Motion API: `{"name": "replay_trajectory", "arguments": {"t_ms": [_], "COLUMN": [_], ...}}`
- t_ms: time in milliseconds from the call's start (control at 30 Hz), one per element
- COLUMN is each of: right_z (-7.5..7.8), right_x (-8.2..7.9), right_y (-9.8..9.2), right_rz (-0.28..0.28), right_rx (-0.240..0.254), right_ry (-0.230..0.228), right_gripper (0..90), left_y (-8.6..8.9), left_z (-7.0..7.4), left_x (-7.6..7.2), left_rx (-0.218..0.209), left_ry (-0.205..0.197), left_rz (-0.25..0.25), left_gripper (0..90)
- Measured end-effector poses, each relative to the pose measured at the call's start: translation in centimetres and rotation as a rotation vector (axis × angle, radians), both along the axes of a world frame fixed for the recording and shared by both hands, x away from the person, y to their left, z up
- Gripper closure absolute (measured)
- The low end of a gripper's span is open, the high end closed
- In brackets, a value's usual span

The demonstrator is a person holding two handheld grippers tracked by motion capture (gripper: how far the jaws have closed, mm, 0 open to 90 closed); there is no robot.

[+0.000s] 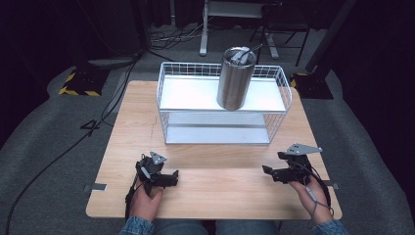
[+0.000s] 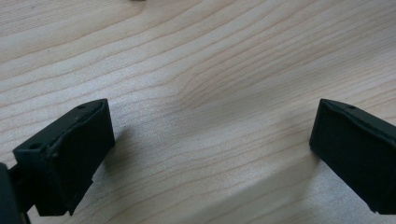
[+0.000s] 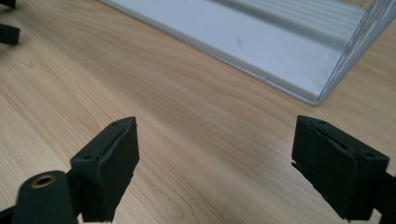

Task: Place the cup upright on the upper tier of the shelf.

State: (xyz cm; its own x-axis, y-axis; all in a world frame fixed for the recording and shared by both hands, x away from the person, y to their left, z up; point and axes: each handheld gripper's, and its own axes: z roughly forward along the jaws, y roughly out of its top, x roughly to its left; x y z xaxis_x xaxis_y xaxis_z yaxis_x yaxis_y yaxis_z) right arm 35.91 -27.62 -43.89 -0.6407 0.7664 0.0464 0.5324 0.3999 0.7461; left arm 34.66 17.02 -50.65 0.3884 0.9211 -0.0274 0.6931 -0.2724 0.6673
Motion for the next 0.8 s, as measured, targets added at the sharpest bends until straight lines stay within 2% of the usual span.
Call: {"name": "replay_trajectory", "arguments": {"t_ms": [167,433,567,800], "right_z": [-1.7,-3.6,-4.8,-5.6], "right_x": [-0.2,-0.6,-1.0,-1.1], "right_y": [-0.1,-0.2,-0.2,0.1], "right_rz": [-0.001,-0.010,-0.017,-0.014], "right_rx": [-0.010,-0.016,-0.007,-0.025], "right_ry": [0.025,0.021,0.037,0.047], "right_gripper": [15.5,15.5,15.5,15.6], "left_y": [0.0,0.0,0.0,0.0], "left_z": [0.0,0.0,0.0,0.0], "left_x": [0.0,0.0,0.0,0.0], "left_rx": [0.000,0.000,0.000,0.000], "left_ry": [0.000,0.000,0.000,0.000], "left_rz": [0.001,0.000,0.000,0.000], "left_gripper": [0.4,0.4,0.4,0.4]}}
